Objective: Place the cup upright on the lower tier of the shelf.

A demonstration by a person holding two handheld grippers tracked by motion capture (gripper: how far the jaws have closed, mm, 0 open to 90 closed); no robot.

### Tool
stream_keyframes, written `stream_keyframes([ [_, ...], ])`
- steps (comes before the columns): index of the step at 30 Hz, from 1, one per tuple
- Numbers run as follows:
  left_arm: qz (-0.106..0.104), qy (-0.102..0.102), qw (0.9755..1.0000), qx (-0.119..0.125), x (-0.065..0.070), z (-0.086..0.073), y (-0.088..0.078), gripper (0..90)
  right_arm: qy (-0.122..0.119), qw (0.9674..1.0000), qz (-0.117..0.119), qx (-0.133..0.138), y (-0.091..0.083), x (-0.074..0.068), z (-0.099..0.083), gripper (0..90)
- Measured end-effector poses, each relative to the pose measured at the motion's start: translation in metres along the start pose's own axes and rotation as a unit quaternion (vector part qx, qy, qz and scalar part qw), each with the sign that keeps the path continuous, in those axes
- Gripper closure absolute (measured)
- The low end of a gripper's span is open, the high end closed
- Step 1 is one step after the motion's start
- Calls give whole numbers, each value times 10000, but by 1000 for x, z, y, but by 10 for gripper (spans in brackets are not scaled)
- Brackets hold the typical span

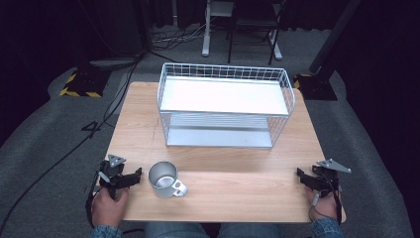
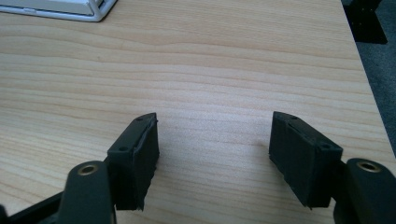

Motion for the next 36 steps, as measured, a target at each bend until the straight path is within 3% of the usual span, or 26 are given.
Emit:
stream_keyframes([
  [23,0,1,10000,0,0,0,0,156,40,10000,4,-10,0,0,0,331],
  [28,-9,-14,10000,-6,0,0,0,156,80,10000,1,35,-2,1,0,405],
  [33,0,1,10000,-1,0,0,0,156,177,9998,90,7,-4,-1,0,438],
  [34,0,1,10000,-1,0,0,0,156,323,9992,208,131,-7,-6,5,446],
  [36,0,0,10000,-1,0,0,0,156,276,9990,282,190,-10,-12,10,447],
])
Point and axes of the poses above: each handheld gripper's, and its own axes: y roughly forward along the jaws, z roughly out of its top, x roughly to its right, the point moved 10 cm from there along y, roughly forward along the jaws, and after that the axes turned 2 degrees about z, right-handed, at the moved point
